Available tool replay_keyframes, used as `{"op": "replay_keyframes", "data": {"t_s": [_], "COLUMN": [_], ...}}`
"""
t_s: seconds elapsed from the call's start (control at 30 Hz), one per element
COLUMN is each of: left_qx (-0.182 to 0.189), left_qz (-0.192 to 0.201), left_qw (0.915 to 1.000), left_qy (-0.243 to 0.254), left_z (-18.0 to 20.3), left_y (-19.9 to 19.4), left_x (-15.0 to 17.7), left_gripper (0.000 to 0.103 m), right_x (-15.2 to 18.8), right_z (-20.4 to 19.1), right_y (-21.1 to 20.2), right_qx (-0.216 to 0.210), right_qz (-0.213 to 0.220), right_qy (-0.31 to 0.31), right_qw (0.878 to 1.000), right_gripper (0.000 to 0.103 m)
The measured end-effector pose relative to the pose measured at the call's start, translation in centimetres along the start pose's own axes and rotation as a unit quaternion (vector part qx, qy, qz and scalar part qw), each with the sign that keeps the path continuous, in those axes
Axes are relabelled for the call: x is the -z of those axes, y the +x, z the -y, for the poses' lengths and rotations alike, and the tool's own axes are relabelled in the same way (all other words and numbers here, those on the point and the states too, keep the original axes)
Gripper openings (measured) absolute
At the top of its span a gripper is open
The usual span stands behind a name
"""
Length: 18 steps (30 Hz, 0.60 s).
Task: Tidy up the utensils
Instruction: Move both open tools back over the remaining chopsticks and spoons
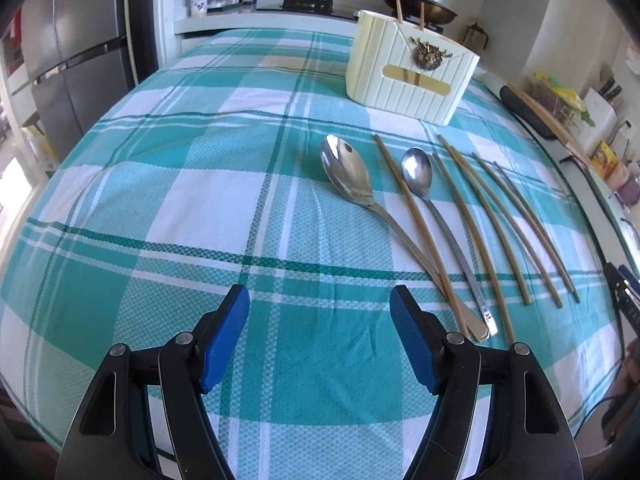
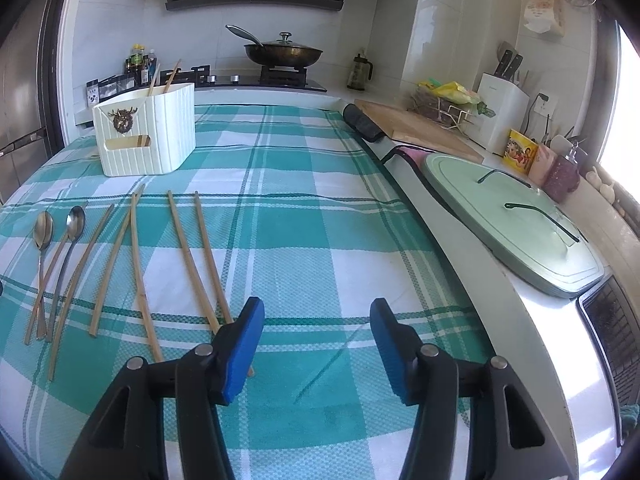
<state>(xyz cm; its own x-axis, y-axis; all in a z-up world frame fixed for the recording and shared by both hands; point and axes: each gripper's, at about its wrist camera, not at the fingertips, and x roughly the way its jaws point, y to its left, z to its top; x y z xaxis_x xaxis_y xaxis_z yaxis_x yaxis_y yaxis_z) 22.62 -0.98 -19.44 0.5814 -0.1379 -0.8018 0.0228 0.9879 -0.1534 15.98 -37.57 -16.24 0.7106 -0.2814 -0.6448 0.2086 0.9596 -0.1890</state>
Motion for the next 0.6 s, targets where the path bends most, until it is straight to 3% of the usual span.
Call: {"op": "replay_keyframes", "data": {"t_s": [0.37,0.6], "left_qx": [0.009,0.026], "left_qz": [-0.016,-0.011], "left_qw": [0.9993,0.9972], "left_qy": [-0.033,-0.07], "left_z": [-0.2,1.1], "left_y": [0.9,2.3], "left_x": [0.2,-2.3], "left_gripper": [0.075,0.075], "right_x": [0.3,0.3], "right_z": [-0.1,-1.3], "right_y": [0.2,0.1], "right_qx": [-0.012,-0.028], "right_qz": [-0.003,-0.001], "right_qy": [0.004,-0.006], "right_qw": [1.0,1.0], "right_gripper": [0.056,0.056]}}
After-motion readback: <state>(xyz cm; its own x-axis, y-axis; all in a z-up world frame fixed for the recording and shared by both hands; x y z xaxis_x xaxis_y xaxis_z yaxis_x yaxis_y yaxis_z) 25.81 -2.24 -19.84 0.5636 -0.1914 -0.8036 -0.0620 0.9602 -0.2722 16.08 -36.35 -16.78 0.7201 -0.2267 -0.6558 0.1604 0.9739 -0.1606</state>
